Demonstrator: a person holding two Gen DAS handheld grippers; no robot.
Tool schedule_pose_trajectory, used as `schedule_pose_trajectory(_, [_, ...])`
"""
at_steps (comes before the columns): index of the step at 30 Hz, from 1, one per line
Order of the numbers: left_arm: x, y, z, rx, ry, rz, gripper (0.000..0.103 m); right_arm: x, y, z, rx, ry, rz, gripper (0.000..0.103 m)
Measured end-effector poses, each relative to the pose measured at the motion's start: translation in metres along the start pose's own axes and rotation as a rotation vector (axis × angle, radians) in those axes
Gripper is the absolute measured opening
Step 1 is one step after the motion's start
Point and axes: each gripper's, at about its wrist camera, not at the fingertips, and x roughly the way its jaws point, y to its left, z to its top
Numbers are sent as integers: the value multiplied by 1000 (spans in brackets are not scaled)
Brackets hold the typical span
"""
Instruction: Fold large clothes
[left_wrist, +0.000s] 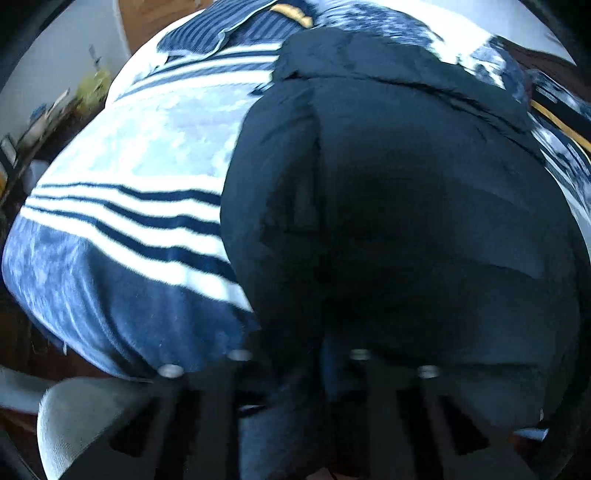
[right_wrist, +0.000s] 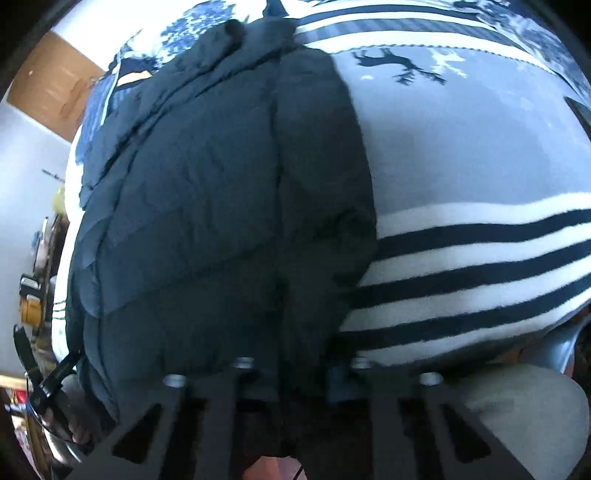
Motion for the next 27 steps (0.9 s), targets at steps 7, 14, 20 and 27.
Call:
schedule_pose_trajectory(7, [-29,7,-1,-48,-58,-51,3,-23,-2,-7,-2,-50,62,5])
schedule_pose_trajectory(14, [-75,34,-9,-128,-117,-170,3,-51,-3,-21,4,-102,165,4])
schedule_pose_trajectory(20, [-118,61,-12,-182,-153,-288,2,-92,-11,-30,38,-161,351,4])
schedule_pose_trajectory(27, [-149,80,-14,-208,-155,-364,2,-128,-8,-29,48,-207,488,3])
